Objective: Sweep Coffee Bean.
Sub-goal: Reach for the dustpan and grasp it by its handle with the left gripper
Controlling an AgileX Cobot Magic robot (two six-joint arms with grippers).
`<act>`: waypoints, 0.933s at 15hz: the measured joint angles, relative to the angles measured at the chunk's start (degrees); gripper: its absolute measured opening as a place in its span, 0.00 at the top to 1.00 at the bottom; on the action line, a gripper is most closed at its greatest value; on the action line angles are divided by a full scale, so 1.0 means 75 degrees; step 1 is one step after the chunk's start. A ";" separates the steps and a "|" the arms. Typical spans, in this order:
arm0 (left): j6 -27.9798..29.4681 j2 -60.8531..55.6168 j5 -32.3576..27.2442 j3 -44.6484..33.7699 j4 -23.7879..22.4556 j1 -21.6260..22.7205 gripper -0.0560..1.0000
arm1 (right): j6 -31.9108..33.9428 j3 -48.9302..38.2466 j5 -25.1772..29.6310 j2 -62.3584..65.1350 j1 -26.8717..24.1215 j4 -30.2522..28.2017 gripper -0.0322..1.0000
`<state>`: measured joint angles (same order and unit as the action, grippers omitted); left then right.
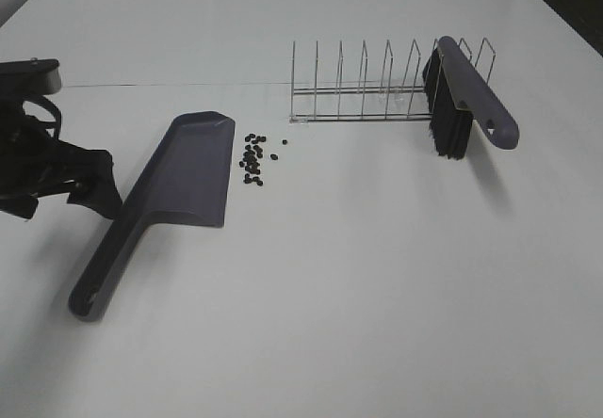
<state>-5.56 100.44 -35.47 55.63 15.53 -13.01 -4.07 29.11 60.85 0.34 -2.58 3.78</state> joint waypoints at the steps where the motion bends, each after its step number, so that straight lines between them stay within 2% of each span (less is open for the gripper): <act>1: 0.0046 0.0115 0.0000 0.0031 -0.0015 -0.0069 0.11 | 0.0000 0.0000 0.0000 0.0000 0.0000 0.0000 0.28; 4: 0.0306 0.0604 0.0008 0.0084 -0.0031 -0.0336 0.12 | 0.0000 0.0000 0.0000 0.0000 0.0000 0.0000 0.28; 11: 0.0466 0.1597 -0.0023 0.0359 -0.0069 -0.0367 0.17 | 0.0000 0.0000 0.0000 0.0000 0.0000 0.0000 0.28; 14: 0.0489 0.1902 -0.0222 0.0749 -0.0084 -0.0367 0.24 | 0.0000 0.0000 0.0000 0.0000 0.0000 0.0000 0.28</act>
<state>-1.89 114.71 -37.13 61.25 14.90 -15.76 -4.07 29.11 60.85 0.34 -2.58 3.78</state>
